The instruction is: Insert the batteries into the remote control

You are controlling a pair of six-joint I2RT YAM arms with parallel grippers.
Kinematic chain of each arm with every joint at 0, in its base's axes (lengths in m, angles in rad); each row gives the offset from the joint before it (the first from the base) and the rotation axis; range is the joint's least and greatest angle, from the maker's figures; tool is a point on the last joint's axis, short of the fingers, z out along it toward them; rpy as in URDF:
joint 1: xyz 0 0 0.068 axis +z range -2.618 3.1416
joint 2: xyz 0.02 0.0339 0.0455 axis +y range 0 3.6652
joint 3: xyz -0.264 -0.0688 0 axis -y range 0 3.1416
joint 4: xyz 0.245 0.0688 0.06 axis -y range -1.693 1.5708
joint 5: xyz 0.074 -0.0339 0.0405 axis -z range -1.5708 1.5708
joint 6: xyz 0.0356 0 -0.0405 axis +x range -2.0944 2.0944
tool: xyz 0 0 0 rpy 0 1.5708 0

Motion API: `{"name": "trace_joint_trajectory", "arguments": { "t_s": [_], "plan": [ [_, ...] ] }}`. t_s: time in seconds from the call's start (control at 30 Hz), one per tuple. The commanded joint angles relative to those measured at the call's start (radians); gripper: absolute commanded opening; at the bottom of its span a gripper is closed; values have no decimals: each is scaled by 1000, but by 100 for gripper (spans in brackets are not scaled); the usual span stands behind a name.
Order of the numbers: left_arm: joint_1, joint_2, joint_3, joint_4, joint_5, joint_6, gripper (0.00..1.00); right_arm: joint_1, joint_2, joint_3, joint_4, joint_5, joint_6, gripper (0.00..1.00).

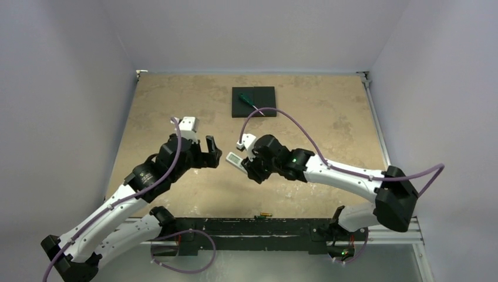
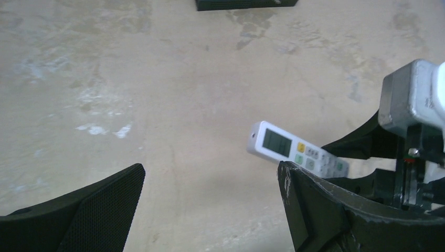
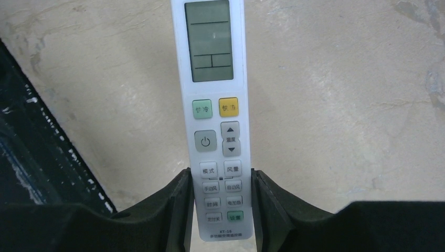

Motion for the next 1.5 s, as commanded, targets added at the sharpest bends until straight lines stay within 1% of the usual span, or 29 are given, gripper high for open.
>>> {"name": "trace_joint_trajectory", "arguments": {
  "t_s": [0.0, 0.2, 0.37, 0.53, 0.67, 0.83, 0.93, 1.13, 1.47],
  "plan": [
    [3, -31, -79, 124, 191, -132, 98, 59, -112, -44, 52, 51, 55, 0],
    [7, -40, -138, 213, 386, -241, 96, 143, -216, -88, 47, 114, 106, 0],
    [18, -52, -161, 240, 536, -303, 94, 211, -284, -112, 30, 153, 122, 0],
    [44, -83, -179, 251, 644, -334, 90, 264, -338, -135, 39, 192, 127, 0],
    [60, -105, -193, 270, 719, -357, 87, 306, -372, -144, 46, 213, 128, 0],
    [104, -113, -236, 343, 859, -414, 80, 356, -388, -143, 36, 270, 120, 0],
    [129, -119, -249, 368, 928, -438, 77, 382, -398, -142, 34, 298, 114, 0],
    [147, -133, -259, 365, 989, -458, 69, 414, -421, -144, 37, 341, 92, 0],
    [150, -141, -313, 413, 1037, -498, 49, 435, -402, -134, 16, 380, 95, 0]
  ]
}}
